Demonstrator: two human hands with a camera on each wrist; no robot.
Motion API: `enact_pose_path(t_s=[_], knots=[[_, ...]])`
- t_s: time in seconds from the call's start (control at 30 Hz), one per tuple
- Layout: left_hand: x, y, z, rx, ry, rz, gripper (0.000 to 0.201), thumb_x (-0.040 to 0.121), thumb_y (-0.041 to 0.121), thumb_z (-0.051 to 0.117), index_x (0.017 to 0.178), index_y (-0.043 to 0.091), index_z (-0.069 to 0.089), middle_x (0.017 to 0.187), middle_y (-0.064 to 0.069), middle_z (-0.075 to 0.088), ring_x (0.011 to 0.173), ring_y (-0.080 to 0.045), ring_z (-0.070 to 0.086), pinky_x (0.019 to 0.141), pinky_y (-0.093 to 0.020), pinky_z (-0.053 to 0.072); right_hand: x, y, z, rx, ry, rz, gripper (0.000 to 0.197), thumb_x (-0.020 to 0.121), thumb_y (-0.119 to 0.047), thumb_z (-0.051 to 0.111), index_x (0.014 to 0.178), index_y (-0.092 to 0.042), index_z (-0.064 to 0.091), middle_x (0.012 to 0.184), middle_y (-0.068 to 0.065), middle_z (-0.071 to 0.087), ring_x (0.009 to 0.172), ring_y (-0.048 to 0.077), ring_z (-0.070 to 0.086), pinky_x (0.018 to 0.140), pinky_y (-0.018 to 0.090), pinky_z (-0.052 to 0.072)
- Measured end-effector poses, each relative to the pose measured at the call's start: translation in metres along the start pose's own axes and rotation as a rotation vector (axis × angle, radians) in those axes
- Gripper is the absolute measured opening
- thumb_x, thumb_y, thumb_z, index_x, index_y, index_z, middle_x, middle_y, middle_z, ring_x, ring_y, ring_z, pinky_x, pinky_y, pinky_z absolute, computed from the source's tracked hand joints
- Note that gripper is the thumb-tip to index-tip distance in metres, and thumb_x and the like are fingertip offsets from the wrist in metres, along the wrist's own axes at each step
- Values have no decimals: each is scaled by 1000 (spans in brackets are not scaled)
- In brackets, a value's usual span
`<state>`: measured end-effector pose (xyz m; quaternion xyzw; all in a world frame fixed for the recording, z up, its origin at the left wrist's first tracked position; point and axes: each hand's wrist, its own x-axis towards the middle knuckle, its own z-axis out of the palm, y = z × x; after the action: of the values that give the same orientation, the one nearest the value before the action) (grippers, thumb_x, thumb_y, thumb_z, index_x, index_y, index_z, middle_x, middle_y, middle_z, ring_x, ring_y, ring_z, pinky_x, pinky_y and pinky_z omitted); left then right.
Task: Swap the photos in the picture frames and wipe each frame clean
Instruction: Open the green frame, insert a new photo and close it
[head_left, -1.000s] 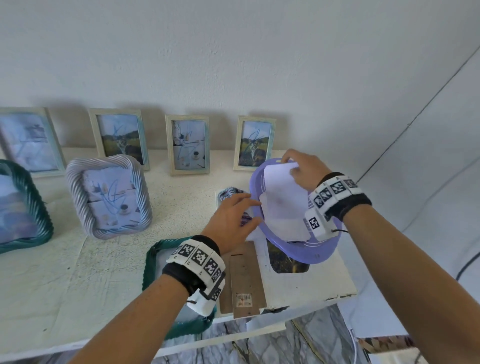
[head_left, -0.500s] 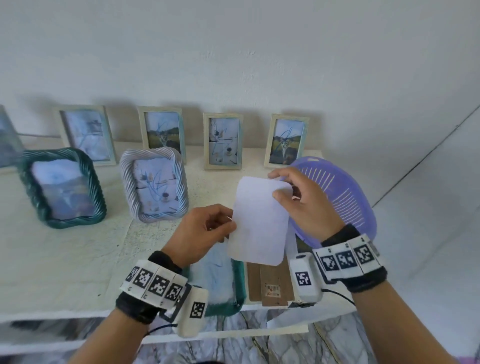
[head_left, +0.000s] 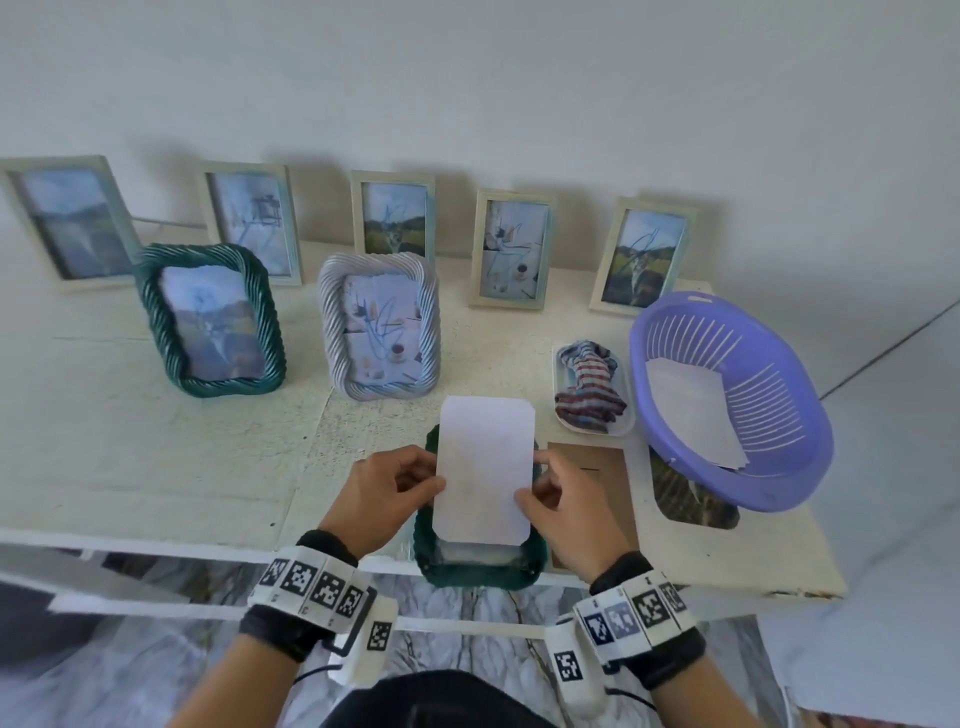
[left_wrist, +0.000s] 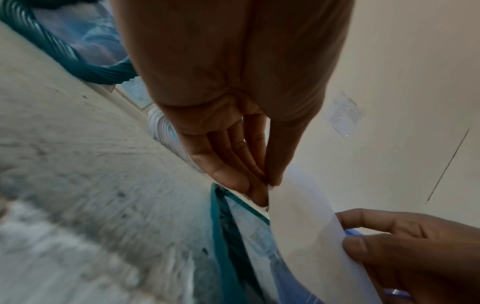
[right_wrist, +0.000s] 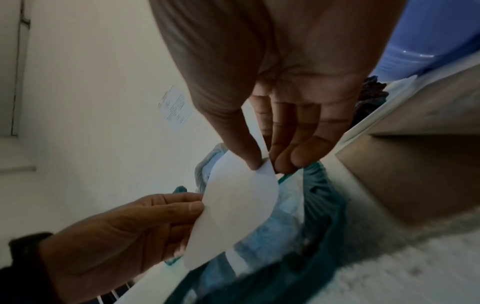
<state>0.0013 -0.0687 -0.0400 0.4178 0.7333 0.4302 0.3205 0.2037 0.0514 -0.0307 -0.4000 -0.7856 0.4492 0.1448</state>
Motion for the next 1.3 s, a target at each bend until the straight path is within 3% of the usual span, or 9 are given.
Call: enact_pose_path(t_s=[0.13,0.33,0.43,0.6,0.73,0.9,1.07,1.2,1.3], knots=[[-5,-10,0,17,-7,-7,11,84,15,73,95,15,72,81,4,74,74,-10,70,77,-30,59,-6,-1,7,-139,1,-31,27,91,-26,60,116,-28,52,78,-5,61,73,9,59,70,30,52],[-9,-19,9,182,70,73,13,81,19,76,90,23,69,88,7,64,78,-5,61,73,-23,52,-10,1,14,-217,16,-33,28,91,-24,57,119,-24,53,73,1,60,68,14,57,65,31,50],[-8,-24,11,248,90,59,21,81,26,75,101,24,69,98,4,53,84,-4,55,74,-18,46,-8,1,17,-281,26,-54,27,91,-23,58,118,-21,54,70,-2,57,64,10,53,59,23,44],[-9,-28,15,272,78,43,34,82,26,75,115,22,65,103,3,50,84,4,51,73,-9,38,-6,3,18,-345,8,-78,29,90,-21,58,119,-20,57,75,-9,48,65,5,44,56,13,32],[-10,-32,18,254,94,38,41,82,25,74,121,24,62,99,7,49,87,4,51,72,-2,35,-6,4,19,-367,1,-69,34,91,-22,57,124,-16,55,84,-3,51,74,11,44,63,21,29],[-10,-36,19,259,85,44,39,84,26,72,121,24,63,101,8,50,89,2,52,72,-4,36,-5,5,20,-381,-24,-45,39,93,-24,55,131,-13,52,93,-2,51,83,11,44,68,20,29],[-10,-38,18,252,80,51,36,85,27,71,120,25,63,101,8,51,90,1,52,73,-3,37,-6,4,19,-377,-26,-52,37,93,-24,54,128,-11,54,91,0,51,82,12,43,69,22,29],[-10,-39,18,234,89,54,36,85,28,70,121,25,63,101,8,52,90,-1,53,74,-8,37,-9,3,14,-333,43,-89,35,94,-24,55,127,-13,56,89,-5,51,76,5,43,65,15,30],[-10,-41,18,225,84,63,36,86,29,69,121,26,62,102,10,52,91,-1,53,74,-7,38,-11,9,5,-438,185,-48,33,91,-29,57,120,-13,59,97,2,57,92,19,52,76,28,43]])
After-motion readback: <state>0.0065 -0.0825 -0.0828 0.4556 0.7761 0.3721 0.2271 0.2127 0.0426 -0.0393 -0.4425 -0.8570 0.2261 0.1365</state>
